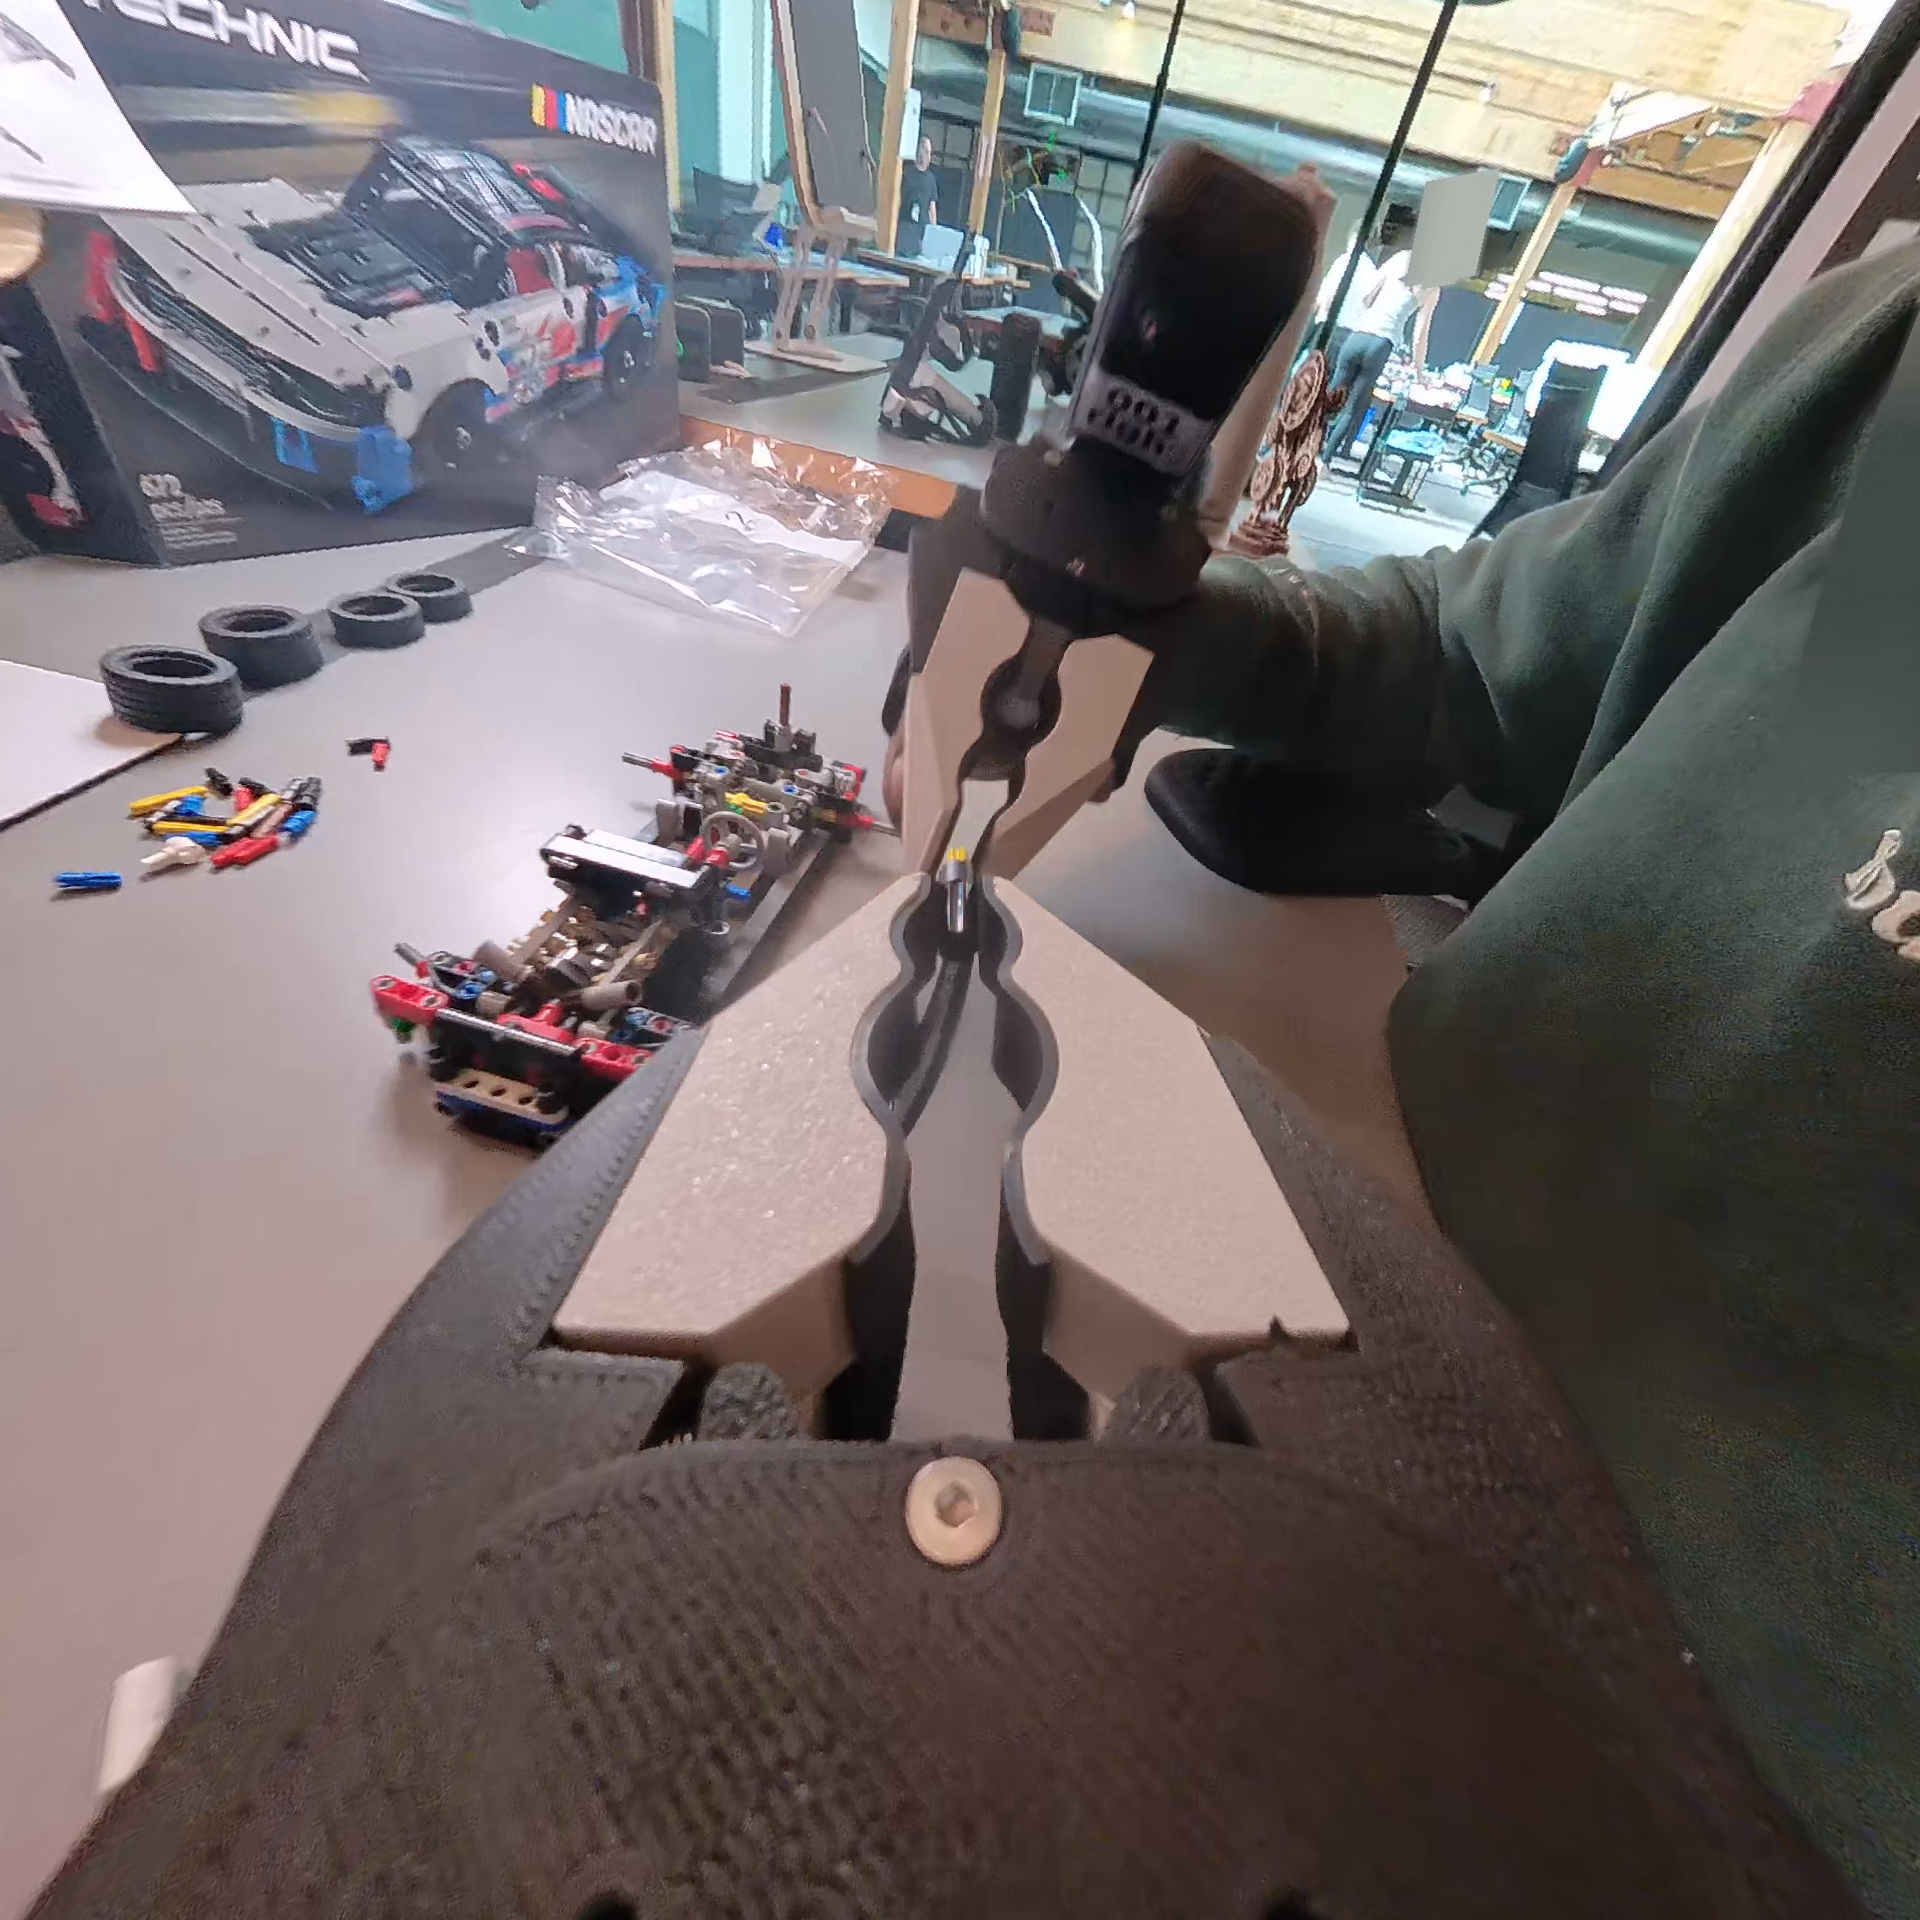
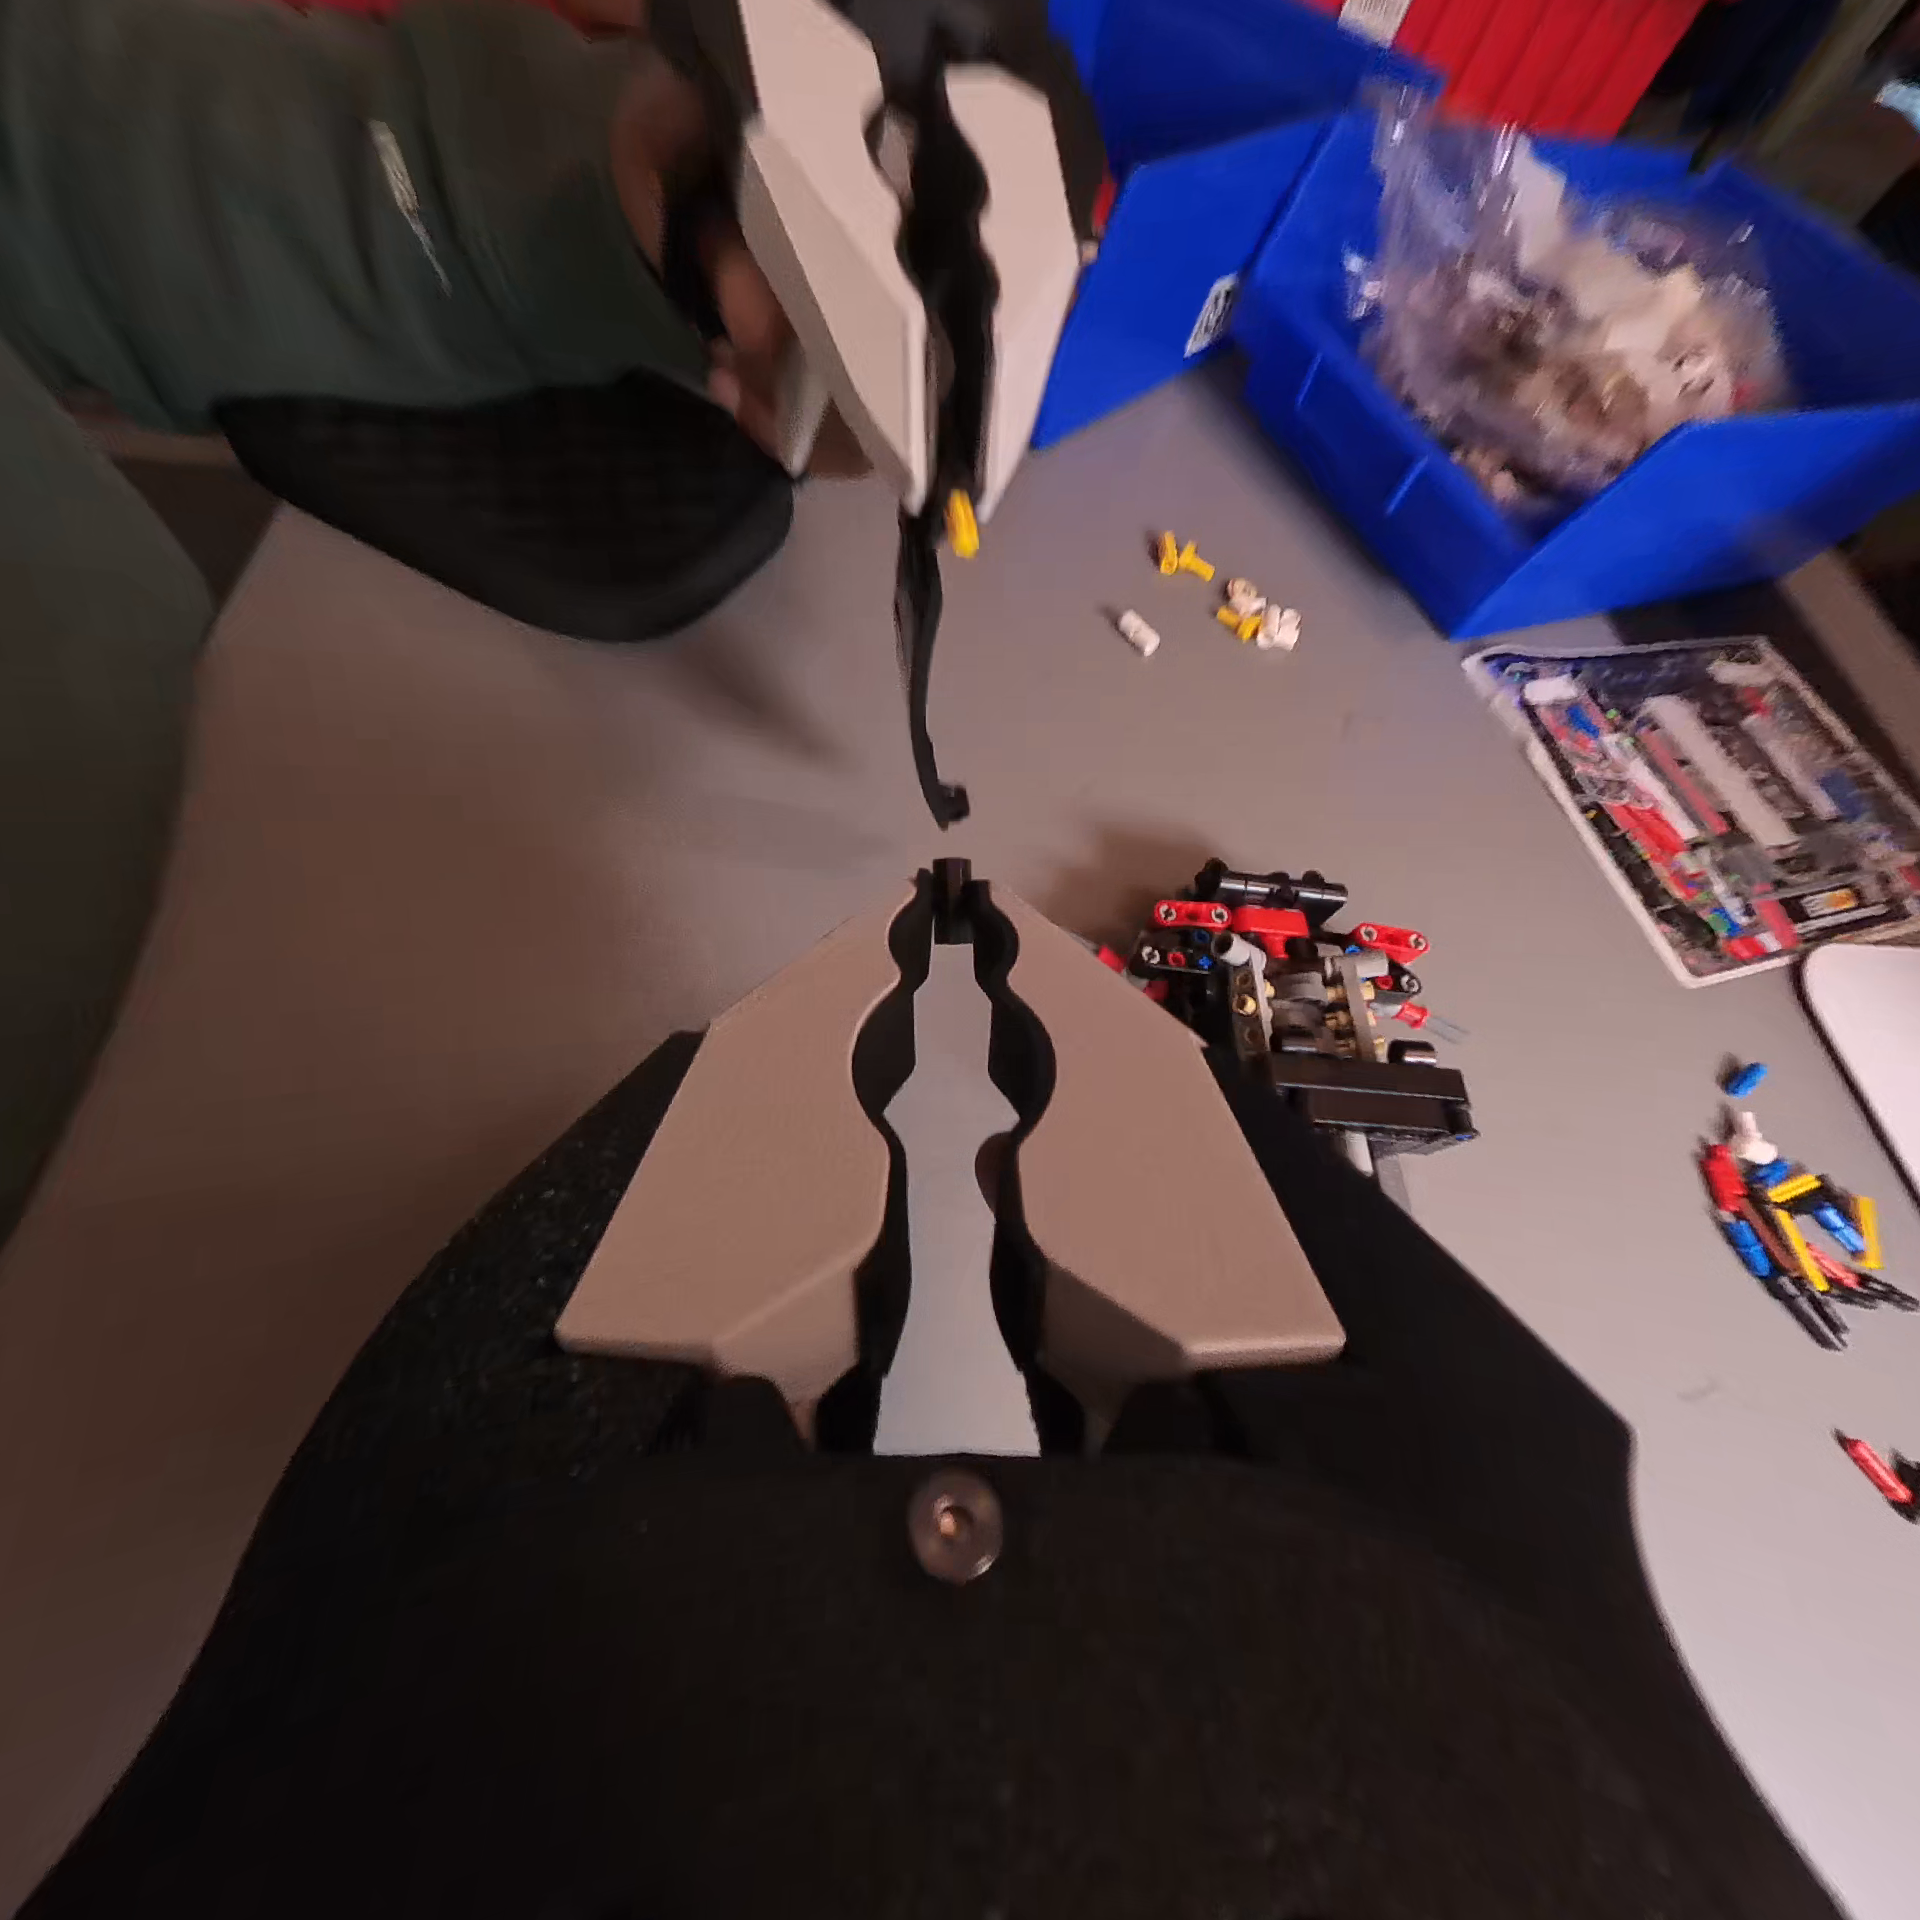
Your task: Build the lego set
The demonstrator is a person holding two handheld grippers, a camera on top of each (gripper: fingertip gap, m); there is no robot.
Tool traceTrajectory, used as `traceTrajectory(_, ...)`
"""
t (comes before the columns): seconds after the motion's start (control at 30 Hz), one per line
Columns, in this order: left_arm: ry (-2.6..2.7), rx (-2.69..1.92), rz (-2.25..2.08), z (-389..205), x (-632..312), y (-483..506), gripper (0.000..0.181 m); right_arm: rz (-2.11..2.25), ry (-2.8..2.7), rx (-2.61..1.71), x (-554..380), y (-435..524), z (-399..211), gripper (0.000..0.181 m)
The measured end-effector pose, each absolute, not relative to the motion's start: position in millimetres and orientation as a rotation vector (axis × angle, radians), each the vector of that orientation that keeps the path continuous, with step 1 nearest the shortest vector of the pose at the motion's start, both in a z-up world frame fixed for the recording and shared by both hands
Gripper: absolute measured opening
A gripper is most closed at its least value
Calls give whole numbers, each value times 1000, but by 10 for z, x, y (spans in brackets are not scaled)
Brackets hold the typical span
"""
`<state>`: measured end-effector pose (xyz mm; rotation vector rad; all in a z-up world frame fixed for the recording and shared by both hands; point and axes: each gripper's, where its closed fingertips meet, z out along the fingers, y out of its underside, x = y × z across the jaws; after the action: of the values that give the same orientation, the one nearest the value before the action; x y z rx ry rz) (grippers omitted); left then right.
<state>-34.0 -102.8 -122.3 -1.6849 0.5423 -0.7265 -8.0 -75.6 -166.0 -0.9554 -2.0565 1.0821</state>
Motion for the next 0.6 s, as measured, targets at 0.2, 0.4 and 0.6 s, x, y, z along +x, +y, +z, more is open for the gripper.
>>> traceTrajectory(0.2,602,-1741,-723,-1377,35,-924,5,1042,-1960,-856,130,-789,-1522,4)
traceTrajectory(0.4,650,-1799,-646,-1468,170,-885,5,1018,-1979,-810,192,-793,-1553,4)
traceTrajectory(0.6,592,-1835,-687,-1472,167,-867,5,977,-1978,-777,159,-802,-1540,4)
